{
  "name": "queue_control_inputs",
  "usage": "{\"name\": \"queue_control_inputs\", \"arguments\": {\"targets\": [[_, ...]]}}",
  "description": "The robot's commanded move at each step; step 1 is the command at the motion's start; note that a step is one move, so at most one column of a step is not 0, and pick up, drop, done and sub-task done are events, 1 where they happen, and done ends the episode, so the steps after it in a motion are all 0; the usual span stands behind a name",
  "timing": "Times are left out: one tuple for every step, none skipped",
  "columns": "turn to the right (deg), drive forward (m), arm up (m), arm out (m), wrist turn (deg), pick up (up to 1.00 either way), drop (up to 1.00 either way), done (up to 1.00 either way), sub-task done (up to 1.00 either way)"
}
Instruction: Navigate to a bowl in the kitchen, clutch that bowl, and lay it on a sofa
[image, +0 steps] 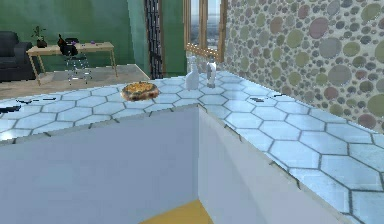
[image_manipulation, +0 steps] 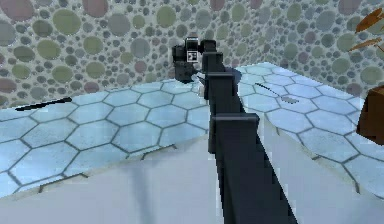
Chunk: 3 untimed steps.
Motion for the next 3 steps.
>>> {"name": "queue_control_inputs", "arguments": {"targets": [[0.0, 0.0, 0.0, 0.0, -45.0, 0.0, 0.0, 0.0, 0.0], [0.0, 0.0, 0.0, 0.0, -45.0, 0.0, 0.0, 0.0, 0.0], [0.0, 0.0, 0.0, 0.0, -45.0, 0.0, 0.0, 0.0, 0.0]]}}
